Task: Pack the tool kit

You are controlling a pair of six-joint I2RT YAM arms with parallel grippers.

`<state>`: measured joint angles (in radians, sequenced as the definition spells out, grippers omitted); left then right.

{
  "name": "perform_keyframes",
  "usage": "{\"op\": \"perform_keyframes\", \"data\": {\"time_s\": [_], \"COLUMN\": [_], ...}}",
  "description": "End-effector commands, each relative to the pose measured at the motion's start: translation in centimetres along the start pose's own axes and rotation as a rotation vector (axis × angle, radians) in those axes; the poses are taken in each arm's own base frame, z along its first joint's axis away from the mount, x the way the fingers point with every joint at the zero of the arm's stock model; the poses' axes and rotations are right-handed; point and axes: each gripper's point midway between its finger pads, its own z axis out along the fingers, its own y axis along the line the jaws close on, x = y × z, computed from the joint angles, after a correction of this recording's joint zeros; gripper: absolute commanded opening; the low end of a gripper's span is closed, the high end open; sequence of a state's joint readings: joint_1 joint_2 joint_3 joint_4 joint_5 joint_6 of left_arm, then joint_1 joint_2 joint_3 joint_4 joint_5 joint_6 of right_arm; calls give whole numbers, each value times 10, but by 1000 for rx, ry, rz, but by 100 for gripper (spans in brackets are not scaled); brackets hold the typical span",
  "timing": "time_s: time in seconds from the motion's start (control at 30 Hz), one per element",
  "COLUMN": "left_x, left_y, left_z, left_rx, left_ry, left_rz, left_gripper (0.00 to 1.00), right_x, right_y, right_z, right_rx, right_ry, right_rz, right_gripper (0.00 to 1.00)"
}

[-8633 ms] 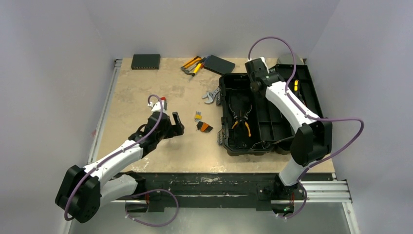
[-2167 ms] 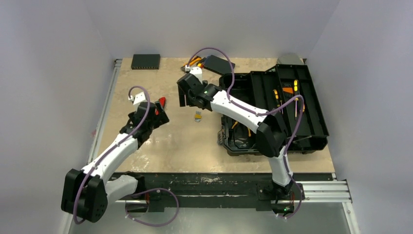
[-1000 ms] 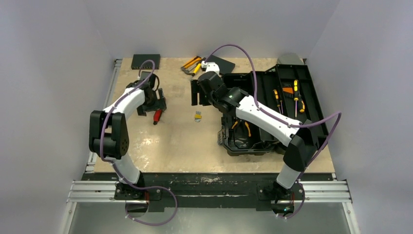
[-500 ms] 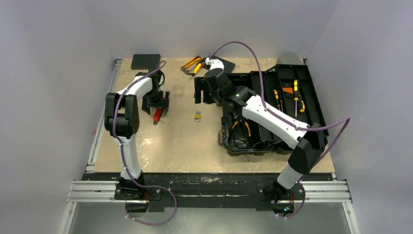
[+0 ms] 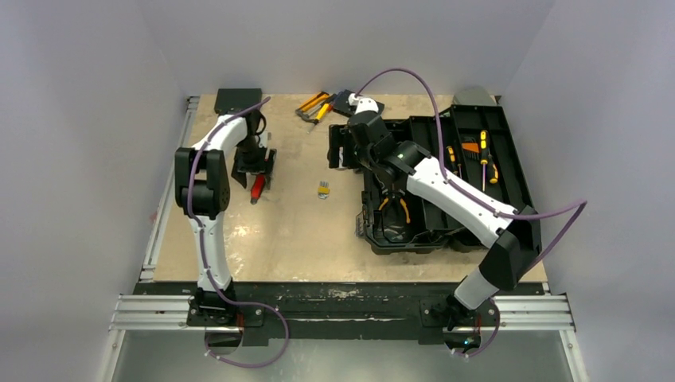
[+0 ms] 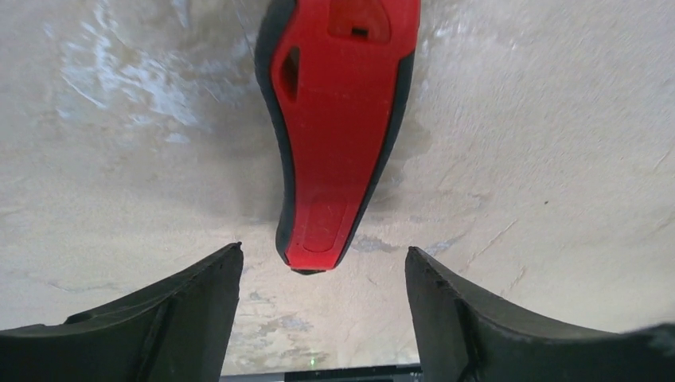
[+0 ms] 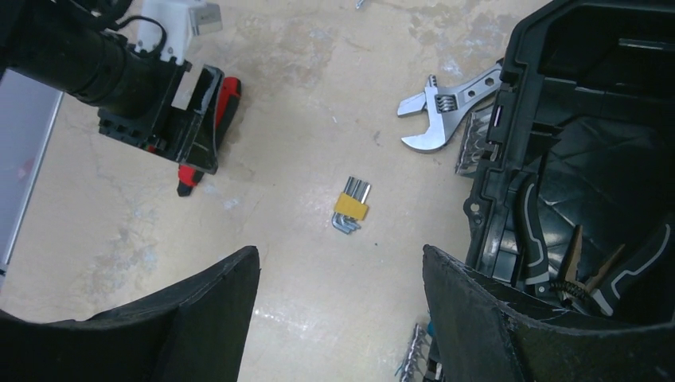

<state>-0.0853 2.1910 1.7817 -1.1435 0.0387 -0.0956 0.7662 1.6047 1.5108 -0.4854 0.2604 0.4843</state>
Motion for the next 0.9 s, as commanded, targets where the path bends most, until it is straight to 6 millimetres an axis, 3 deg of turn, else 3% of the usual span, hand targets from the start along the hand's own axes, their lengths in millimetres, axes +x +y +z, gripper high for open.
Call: {"op": "perform_keyframes", "data": {"time_s": [0.0, 0.2, 0.33, 0.43, 0.53, 0.73, 0.77, 0.87], "left_x": [13, 34, 37, 25, 8, -12, -14, -15], "left_y": [-2, -8, -7, -5, 1, 6, 6, 6], "left_z": [-7, -6, -6, -5, -8, -10, -10, -9], "left_rx": [43, 72, 8, -13, -49, -77, -70, -54], "left_ry": [74, 171, 137, 74, 38, -52, -67, -79], "left_rz": [25, 21, 28, 27, 8, 7, 17, 22], "left_gripper": [74, 68, 66, 59, 66, 66, 63, 37], "right_x": [-28, -31, -31, -28, -27, -30, -30, -31], "right_y": [2, -2, -2, 1, 6, 7, 7, 6], "right_z": [-26, -38, -41, -40, -41, -47, -48, -51], "right_rx": [-48, -51, -57, -76, -102, -114, -114, -116], "right_ry": [-85, -100, -99, -88, -82, -96, -97, -105], "right_rz": [16, 17, 21, 29, 41, 51, 51, 55], "right_gripper": [73, 73, 73, 73, 72, 72, 72, 72]}}
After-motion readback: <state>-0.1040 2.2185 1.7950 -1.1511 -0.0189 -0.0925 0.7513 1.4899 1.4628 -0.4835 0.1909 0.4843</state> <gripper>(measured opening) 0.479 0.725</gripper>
